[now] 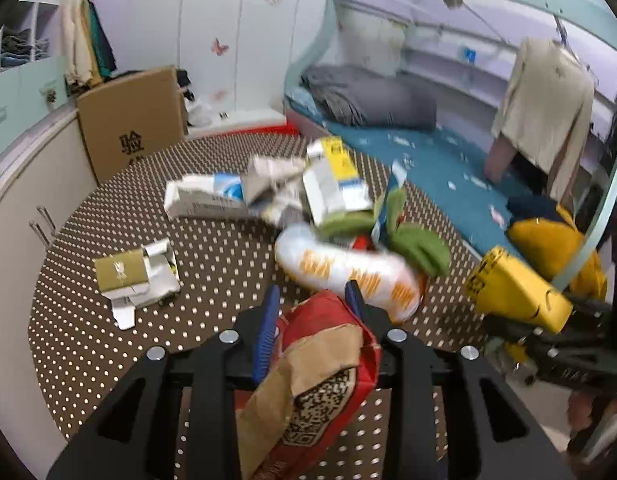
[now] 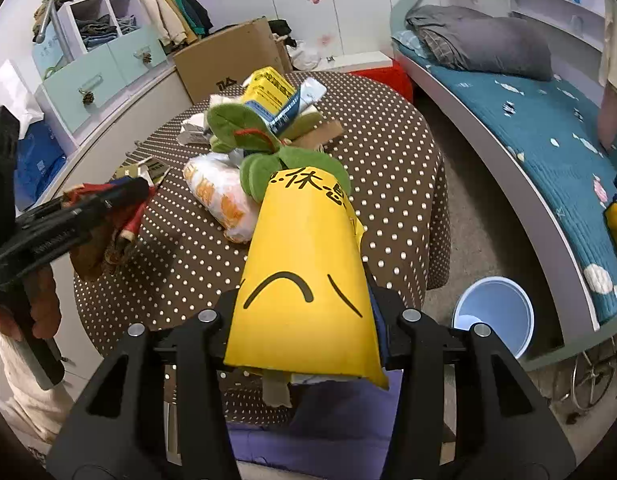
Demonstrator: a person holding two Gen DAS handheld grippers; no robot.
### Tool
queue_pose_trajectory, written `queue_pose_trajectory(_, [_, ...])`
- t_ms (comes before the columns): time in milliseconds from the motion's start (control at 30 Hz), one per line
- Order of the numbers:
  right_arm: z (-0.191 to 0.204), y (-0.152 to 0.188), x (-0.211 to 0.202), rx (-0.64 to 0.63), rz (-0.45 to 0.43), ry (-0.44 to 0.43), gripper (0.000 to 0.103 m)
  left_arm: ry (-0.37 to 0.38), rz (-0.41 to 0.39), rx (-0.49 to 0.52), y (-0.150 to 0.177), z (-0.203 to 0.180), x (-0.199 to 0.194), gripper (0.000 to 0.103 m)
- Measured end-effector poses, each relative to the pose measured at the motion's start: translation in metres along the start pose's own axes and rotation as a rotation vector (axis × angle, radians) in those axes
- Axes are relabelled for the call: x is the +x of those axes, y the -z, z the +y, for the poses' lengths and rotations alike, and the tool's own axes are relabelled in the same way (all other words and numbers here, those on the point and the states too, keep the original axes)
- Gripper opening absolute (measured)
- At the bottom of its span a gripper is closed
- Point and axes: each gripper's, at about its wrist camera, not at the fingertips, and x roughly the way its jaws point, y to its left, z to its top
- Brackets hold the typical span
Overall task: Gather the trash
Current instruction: 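Carry the red bag and yellow bag with both tools toward the blue bucket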
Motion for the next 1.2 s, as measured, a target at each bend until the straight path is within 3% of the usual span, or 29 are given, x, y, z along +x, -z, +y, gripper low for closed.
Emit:
queue_pose_trajectory(233, [-0.007, -0.011, -0.014, -0.01, -0.051, 0.003, 0.046, 0.025, -0.09, 0.002, -0.022, -0.031, -0.014, 0.033])
queue_pose_trajectory(567, [-0.041, -0.026, -0.044, 0.018, -0.139, 0.048, 0.046, 0.143, -0.163, 0.035, -0.048, -0.093, -0.002, 0.033])
queue_pose_trajectory(867, [-0.093, -0.026, -0.071, 0.088, -0.196, 0.136, 0.046, 0.244, -0.139, 0.085, -0.06, -0.153, 0.024, 0.033])
queue_pose_trajectory(1200, [-0.163, -0.008, -0.085, 0.212, -0.189, 0.232, 0.047, 0.36, -0.046, 0.168, -0.055, -0.233, 0.07, 0.033])
